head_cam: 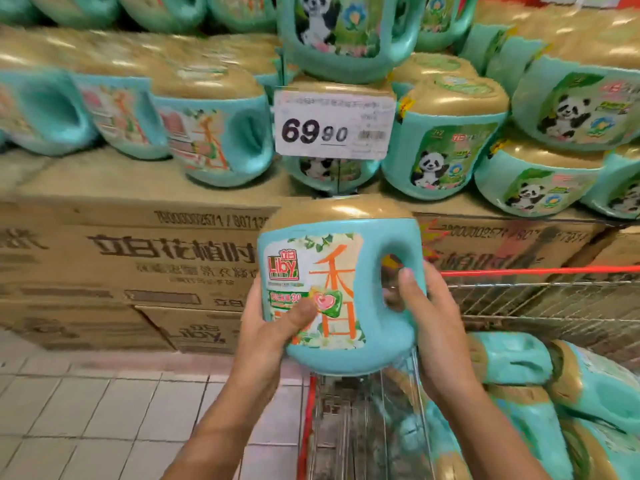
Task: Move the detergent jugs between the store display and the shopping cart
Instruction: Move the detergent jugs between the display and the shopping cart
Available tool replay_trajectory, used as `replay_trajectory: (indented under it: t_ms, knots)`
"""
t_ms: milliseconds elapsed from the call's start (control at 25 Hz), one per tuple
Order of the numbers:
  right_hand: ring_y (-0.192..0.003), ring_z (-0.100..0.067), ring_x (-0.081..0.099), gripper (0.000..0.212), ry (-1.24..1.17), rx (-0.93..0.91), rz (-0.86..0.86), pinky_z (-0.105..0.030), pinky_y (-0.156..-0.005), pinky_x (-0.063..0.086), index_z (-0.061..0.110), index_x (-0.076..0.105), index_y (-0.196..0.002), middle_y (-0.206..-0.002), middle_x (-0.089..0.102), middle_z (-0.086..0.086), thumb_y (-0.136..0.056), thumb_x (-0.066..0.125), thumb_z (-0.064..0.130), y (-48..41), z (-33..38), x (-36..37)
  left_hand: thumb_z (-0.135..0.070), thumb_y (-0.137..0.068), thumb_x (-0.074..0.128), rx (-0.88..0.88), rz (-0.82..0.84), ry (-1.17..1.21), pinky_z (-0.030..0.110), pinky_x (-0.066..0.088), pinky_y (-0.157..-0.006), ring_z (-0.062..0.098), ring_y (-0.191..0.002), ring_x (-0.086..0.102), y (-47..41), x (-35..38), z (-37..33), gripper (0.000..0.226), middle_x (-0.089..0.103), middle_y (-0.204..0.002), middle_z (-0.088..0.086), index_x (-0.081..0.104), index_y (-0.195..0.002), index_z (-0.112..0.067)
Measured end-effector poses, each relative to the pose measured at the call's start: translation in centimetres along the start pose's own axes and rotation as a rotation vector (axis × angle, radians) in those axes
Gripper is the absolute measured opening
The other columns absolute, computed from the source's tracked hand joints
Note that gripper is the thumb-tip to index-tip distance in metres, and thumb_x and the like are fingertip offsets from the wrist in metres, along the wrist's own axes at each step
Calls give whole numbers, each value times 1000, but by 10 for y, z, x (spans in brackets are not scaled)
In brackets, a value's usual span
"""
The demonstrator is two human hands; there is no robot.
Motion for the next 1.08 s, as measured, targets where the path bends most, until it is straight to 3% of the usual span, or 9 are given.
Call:
replay_trajectory:
  t_ms: [160, 320, 400, 520, 600, 720, 800, 960, 1080]
  knots:
    - [-87, 0, 66, 43, 37, -83, 103, -14, -68, 50, 22, 60, -116, -94, 68, 18, -77, 72, 33, -25, -1, 112, -47, -33, 97, 116, -23, -37, 36, 59, -68, 26, -87, 72, -41, -80, -64, 99, 74, -107, 13, 60, -118, -13]
    - [-99, -12, 62, 73, 127, -79, 124, -35, -85, 54, 33, 55, -113, -107, 64, 7, -47, 82, 50, -42, -14, 208, -48, -36, 96, 251, -22, -138, 30, 58, -64, 21, -83, 73, -77, -155, -128, 92, 76, -100, 6, 59, -114, -17]
    - [-98, -13, 61, 85, 162, -110, 111, -33, -85, 54, 29, 53, -113, -107, 62, 7, -37, 85, 49, -53, -11, 249, -54, -37, 94, 311, -23, -208, 25, 58, -65, 14, -84, 73, -95, -183, -160, 92, 76, -99, -1, 56, -115, -21]
    - [-109, 2, 59, 90, 197, -241, 169, -14, -88, 48, 27, 51, -124, -118, 62, 16, -45, 90, 40, -76, 2, 302, -65, -41, 88, 422, -23, -329, 18, 56, -69, 2, -88, 71, -121, -215, -205, 90, 74, -100, -17, 52, -115, -30]
    - [-115, 5, 55, 88, 249, -258, 216, -18, -93, 47, 26, 49, -131, -123, 60, 18, -55, 93, 30, -94, 2, 332, -64, -42, 88, 486, -35, -402, 27, 58, -79, 8, -99, 69, -139, -236, -231, 89, 72, -109, -12, 53, -119, -37]
    - [-121, 2, 51, 91, 303, -282, 204, -24, -101, 44, 26, 43, -138, -129, 56, 18, -61, 90, 23, -114, -6, 362, -64, -40, 89, 524, -86, -538, 48, 50, -99, 19, -120, 59, -166, -266, -248, 109, 60, -131, 0, 48, -136, -32]
    - [-123, 1, 48, 92, 341, -303, 186, -24, -104, 41, 31, 39, -138, -129, 53, 21, -62, 90, 21, -124, -15, 375, -63, -40, 88, 514, -104, -589, 49, 47, -103, 17, -126, 55, -178, -279, -248, 112, 56, -137, 0, 46, -139, -33]
    - [-133, -6, 35, 101, 439, -317, 127, -30, -111, 33, 33, 30, -146, -140, 43, 12, -64, 87, 36, -136, -33, 378, -59, -43, 87, 494, -87, -560, 41, 49, -102, 8, -124, 55, -192, -284, -240, 110, 55, -139, -11, 41, -141, -40]
    - [-134, -10, 25, 114, 563, -298, 41, -27, -112, 25, 31, 17, -153, -141, 28, 5, -63, 85, 47, -144, -40, 375, -59, -52, 87, 505, -161, -581, 45, 42, -109, 10, -138, 38, -195, -283, -237, 114, 29, -154, -11, 21, -144, -51]
Point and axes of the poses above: each hand's wrist, its own y-axis away from the middle knuckle, its own x-axis out of the palm, z = x × y, the point moved 8 cm from there along -y, towards the middle knuckle
